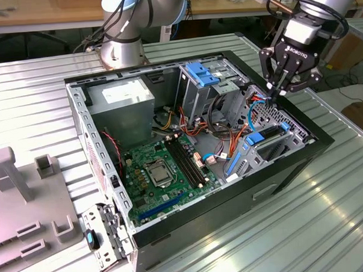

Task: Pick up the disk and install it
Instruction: 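Insert the first disk wire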

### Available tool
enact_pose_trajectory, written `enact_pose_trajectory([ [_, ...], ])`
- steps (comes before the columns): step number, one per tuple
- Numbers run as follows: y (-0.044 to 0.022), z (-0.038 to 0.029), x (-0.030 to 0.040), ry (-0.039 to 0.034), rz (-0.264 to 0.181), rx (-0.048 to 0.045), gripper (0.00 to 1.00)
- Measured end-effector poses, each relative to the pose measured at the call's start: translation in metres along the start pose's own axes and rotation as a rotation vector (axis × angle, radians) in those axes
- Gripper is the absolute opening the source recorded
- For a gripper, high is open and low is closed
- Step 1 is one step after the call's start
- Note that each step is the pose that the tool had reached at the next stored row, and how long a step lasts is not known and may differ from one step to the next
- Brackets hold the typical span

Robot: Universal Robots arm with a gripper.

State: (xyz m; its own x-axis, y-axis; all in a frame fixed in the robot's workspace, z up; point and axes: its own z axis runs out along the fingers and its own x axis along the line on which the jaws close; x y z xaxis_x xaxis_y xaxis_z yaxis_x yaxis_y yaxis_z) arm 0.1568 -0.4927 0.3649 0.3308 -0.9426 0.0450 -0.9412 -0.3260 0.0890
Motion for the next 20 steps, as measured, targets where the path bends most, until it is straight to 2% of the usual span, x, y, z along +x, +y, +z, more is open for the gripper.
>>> enact_pose_trajectory([
  [7,0.0053,0.0012,0.0129,-0.0004,0.003,-0.0001,0.16],
  [13,0.0058,0.0015,0.0128,-0.0033,0.045,0.0005,0.16],
  [14,0.0062,0.0016,0.0127,-0.0021,0.046,0.0049,0.16],
  [16,0.009,0.0018,0.0116,0.0067,0.047,0.0331,0.16],
  [18,0.0125,0.0021,0.0105,0.0119,0.049,0.0517,0.16],
  [19,0.0147,0.0022,0.0097,0.0127,0.049,0.0584,0.16],
  [20,0.0155,0.0022,0.0094,0.013,0.049,0.0608,0.16],
])
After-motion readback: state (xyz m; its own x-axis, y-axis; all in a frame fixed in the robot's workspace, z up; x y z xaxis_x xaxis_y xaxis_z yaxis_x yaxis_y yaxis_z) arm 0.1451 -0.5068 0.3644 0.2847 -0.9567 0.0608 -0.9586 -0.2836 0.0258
